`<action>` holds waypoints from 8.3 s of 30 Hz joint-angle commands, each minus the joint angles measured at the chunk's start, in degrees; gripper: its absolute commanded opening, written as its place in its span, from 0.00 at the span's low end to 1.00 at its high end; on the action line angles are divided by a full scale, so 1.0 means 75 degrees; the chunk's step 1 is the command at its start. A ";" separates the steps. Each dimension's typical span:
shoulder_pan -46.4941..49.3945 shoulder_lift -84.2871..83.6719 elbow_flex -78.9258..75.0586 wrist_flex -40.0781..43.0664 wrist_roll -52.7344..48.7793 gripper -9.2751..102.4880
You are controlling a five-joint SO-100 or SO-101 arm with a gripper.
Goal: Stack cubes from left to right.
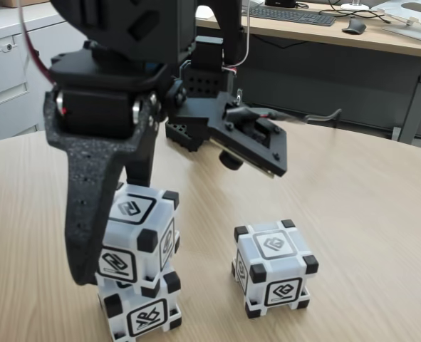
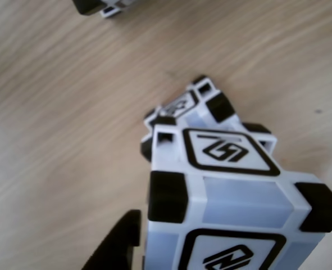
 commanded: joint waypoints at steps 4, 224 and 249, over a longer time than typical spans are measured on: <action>-0.0457 0.0199 -0.0047 0.0012 0.0152 0.45; 0.0188 0.2379 0.0152 0.0516 -0.0316 0.11; 0.0094 0.1828 -0.0727 0.0598 0.0305 0.11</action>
